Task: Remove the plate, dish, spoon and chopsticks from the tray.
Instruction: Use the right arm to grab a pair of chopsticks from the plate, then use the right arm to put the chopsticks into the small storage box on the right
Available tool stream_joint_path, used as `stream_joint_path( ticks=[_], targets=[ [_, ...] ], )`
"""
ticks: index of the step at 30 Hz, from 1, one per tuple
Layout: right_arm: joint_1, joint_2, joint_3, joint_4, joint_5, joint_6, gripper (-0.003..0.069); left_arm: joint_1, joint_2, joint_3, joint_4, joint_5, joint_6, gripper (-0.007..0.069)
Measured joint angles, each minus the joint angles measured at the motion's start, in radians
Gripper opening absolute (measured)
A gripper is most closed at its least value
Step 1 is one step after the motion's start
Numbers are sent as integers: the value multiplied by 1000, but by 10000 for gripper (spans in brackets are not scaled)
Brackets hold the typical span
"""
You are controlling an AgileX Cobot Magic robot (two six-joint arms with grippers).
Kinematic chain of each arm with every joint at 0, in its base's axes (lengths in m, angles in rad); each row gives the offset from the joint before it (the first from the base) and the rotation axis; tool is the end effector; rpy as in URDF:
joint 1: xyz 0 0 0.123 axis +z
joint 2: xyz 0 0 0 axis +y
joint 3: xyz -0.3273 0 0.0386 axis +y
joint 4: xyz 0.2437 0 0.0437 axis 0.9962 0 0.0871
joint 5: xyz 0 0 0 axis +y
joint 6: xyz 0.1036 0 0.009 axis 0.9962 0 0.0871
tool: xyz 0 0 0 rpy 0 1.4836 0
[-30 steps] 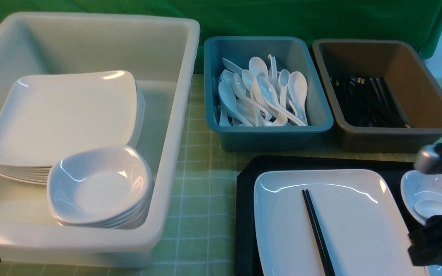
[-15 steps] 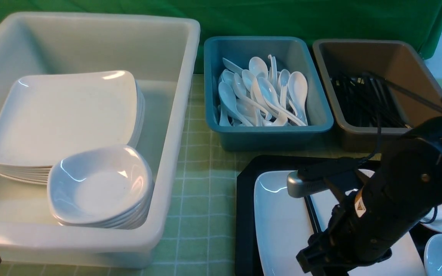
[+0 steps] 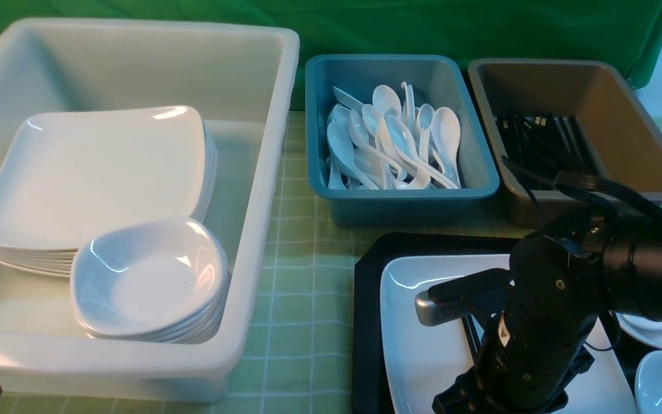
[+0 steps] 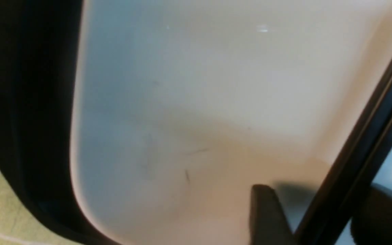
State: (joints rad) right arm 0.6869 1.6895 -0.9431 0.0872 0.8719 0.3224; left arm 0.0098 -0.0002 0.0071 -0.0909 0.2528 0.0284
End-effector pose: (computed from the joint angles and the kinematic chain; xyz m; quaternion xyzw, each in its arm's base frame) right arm 0.2198 0.1892 0.2064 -0.1541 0.9873 0.0393 0.0010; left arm 0.0191 -0.0022 0.1858 -0.0192 0.7648 -0.0247 0.6435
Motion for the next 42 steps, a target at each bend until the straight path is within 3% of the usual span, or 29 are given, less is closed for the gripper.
stream_joint_path(
  ticks=[2, 3, 6, 16, 24, 27, 32, 36, 42],
  targets=[
    [0, 0, 0, -1, -1, 0, 246, 0, 0, 0, 0, 0, 0, -4],
    [0, 0, 0, -1, -7, 0, 190, 0, 0, 0, 0, 0, 0, -4],
    [0, 0, 0, -1, -12, 0, 134, 0, 0, 0, 0, 0, 0, -3],
    [0, -42, 0, -1, 50, -30, 122, 0, 0, 0, 4, 0, 0, -2],
    [-1, -290, -5, -44, 140, -63, 122, 0, 0, 0, 7, 0, 0, -2],
    [-48, -369, -42, -73, 153, -75, 122, 0, 0, 0, 7, 0, 0, -2],
    [-273, -379, -195, -87, 118, -157, 122, 0, 0, 0, 9, 0, 0, -2],
    [-456, -279, -349, -97, -23, -207, 122, 0, 0, 0, 17, 0, 0, -2],
    [-552, -47, -541, -99, -219, -230, 122, 0, 0, 0, 19, 3, 0, -2]
  ],
)
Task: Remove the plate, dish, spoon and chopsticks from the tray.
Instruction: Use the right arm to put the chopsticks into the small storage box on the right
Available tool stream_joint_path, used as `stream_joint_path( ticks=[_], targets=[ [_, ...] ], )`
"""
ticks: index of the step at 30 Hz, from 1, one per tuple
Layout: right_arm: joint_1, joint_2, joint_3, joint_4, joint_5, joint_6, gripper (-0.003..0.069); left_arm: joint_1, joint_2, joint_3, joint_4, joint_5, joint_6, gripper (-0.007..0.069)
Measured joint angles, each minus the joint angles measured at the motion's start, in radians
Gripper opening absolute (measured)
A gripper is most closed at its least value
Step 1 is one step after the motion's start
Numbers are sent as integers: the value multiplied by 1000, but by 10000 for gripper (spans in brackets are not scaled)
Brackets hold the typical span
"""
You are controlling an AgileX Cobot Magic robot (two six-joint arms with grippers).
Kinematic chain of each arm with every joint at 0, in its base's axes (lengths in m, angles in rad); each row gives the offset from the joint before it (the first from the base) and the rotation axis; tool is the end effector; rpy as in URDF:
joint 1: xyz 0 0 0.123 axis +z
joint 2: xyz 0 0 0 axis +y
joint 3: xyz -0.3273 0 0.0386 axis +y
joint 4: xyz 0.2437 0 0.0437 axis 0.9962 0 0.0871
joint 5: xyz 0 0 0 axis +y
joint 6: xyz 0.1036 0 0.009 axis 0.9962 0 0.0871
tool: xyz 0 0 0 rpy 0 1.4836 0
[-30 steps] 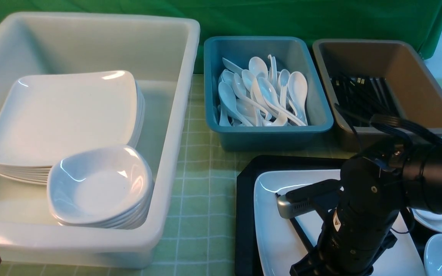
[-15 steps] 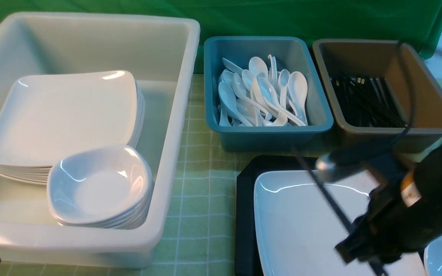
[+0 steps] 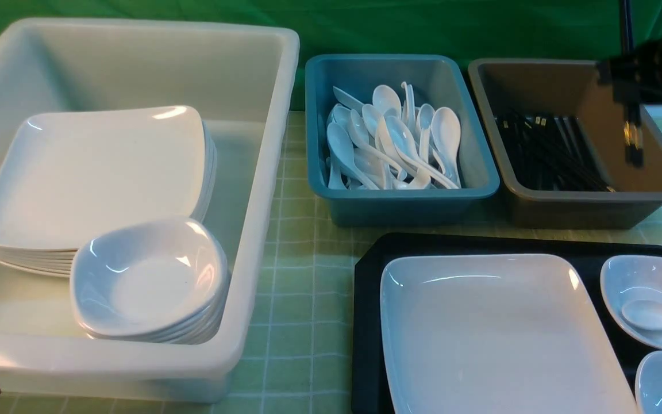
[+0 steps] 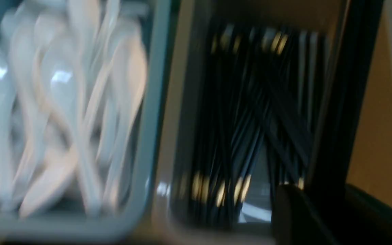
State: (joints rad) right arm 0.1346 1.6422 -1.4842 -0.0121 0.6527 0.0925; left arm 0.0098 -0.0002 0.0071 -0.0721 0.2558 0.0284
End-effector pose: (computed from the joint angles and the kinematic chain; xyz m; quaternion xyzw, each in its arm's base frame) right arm 0.3839 0.0512 0.3826 -0.0221 0.9113 0.0413 0.4090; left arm 0.0191 -0.0017 0.1854 -0.0137 0.7660 -0.0171 0.6424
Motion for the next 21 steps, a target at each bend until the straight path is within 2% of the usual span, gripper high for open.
stream_joint_path(
  ticks=[6, 16, 21],
  targets=[
    [-10, 222, -148, -3, -116, -6, 122, 0, 0, 0, 0, 0, 0, -2],
    [-10, 411, -189, -4, -139, -6, 141, 0, 0, 0, 1, 0, 0, -2],
    [-10, 417, -201, -4, -105, 19, 215, 0, 0, 0, 4, 0, 0, -2]
  ],
)
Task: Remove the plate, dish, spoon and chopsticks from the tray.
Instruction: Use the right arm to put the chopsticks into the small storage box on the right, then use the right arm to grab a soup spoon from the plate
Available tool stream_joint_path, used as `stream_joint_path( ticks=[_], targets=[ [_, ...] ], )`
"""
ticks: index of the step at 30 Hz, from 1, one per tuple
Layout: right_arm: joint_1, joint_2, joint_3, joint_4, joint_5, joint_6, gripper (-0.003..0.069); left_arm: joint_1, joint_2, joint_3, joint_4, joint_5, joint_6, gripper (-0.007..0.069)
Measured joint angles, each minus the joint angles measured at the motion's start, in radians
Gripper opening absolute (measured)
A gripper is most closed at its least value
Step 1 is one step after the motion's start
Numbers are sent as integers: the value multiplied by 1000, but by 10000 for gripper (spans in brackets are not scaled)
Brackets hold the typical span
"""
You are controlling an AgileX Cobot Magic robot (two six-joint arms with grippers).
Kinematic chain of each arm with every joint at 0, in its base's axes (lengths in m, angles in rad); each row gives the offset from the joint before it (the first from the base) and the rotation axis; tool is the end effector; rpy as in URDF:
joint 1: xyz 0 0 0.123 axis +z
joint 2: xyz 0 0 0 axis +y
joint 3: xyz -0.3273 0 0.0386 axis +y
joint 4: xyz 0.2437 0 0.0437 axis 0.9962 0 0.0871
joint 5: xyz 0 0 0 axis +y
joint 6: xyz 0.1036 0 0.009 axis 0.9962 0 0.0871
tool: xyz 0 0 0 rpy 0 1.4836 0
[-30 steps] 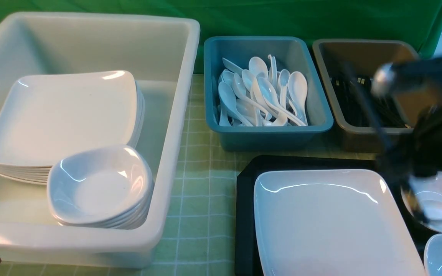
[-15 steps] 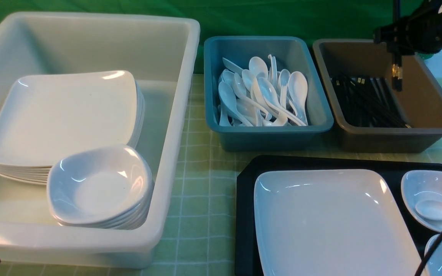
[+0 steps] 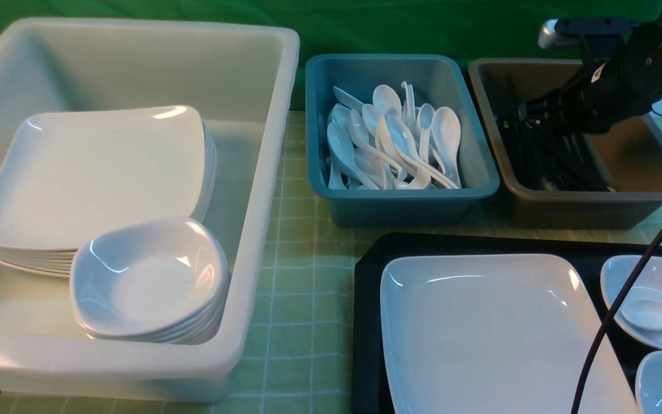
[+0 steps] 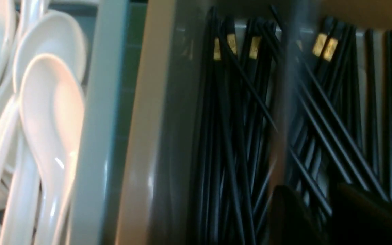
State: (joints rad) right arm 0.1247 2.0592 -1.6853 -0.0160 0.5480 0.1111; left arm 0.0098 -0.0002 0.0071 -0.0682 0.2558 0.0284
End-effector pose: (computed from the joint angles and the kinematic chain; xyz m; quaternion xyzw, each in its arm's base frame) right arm 0.4965 0.0614 0.2685 -0.0112 0.9329 0.0360 0.3580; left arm 0.0191 -0.0016 0.1854 -0.0126 0.7661 -0.0155 0.6425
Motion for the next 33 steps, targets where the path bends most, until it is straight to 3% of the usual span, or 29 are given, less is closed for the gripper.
stream_joint_path(
  ticks=[3, 6, 10, 15, 24, 30, 33],
  targets=[
    [0, -18, -41, 0, 117, -6, 248, 0, 0, 0, 0, 0, 0, -2],
    [0, -45, -88, 0, 229, -49, 235, 0, 0, 0, 0, 0, 0, -2],
    [-1, -139, -193, -2, 481, -185, 131, 0, 0, 0, 3, 0, 0, -2],
    [-21, -285, -179, -57, 639, -189, 41, 0, 0, 0, 3, -6, 0, -2],
    [-142, -580, 239, -138, 637, -65, 32, 0, 0, 0, 4, -7, 0, -2],
    [-324, -651, 624, -146, 381, 93, 61, 0, 0, 0, 4, -6, 0, -2],
    [-401, -613, 747, -92, 222, 136, 139, 0, 0, 0, 4, -3, 0, -2]
  ],
)
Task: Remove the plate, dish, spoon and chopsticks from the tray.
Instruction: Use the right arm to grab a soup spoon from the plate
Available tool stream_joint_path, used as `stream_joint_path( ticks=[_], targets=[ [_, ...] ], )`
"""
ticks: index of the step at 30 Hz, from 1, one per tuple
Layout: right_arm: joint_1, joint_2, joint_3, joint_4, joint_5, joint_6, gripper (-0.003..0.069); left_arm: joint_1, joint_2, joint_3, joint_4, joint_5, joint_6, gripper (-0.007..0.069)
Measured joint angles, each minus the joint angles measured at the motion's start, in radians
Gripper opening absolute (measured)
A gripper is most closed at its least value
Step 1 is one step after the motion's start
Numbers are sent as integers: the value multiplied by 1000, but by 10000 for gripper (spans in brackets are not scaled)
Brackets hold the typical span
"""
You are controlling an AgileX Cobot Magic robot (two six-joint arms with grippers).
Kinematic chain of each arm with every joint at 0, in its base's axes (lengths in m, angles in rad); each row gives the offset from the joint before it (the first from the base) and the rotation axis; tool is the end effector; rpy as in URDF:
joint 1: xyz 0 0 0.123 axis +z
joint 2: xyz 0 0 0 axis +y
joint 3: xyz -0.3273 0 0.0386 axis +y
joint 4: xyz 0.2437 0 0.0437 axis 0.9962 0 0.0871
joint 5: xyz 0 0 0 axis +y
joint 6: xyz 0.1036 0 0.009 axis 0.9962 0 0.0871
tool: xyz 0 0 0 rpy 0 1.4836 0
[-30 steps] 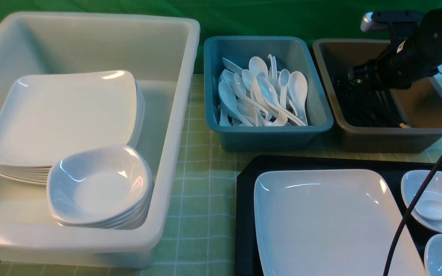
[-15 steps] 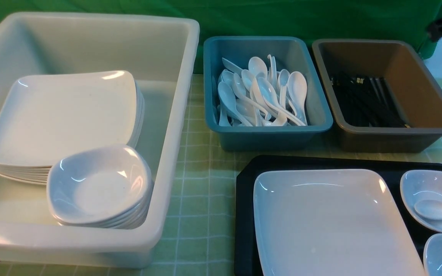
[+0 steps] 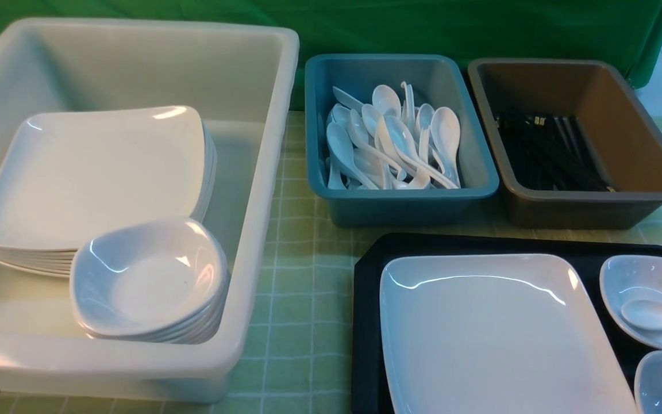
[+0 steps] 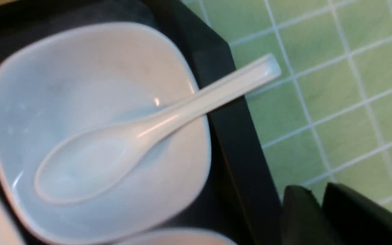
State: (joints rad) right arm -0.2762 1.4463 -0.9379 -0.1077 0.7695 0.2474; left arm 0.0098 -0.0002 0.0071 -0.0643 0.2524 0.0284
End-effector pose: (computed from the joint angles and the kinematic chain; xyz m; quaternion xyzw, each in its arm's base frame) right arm 0.2581 -0.0813 0.2759 0.2240 0.9552 -0.0468 0.1880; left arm 0.0191 -0.0015 0.1857 -0.0115 0.7650 -0.0139 0.6438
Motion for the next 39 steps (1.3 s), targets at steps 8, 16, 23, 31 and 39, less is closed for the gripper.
stream_joint_path(
  ticks=[8, 16, 23, 31, 39],
  targets=[
    [-21, 146, 25, 47, -229, 143, 391, 0, 0, 0, 0, 0, 0, -2],
    [-24, 231, 25, 54, -386, 277, 412, 0, 0, 0, 0, 1, 0, -2],
    [-24, 243, 25, 54, -452, 284, 388, 0, 0, 0, 0, 1, 0, -2],
    [-24, 243, 25, 53, -476, 284, 258, 0, 0, 0, 0, 1, 0, -2],
    [-24, 262, 25, 59, -499, 288, 246, 0, 0, 0, 0, 1, 0, -2]
  ],
)
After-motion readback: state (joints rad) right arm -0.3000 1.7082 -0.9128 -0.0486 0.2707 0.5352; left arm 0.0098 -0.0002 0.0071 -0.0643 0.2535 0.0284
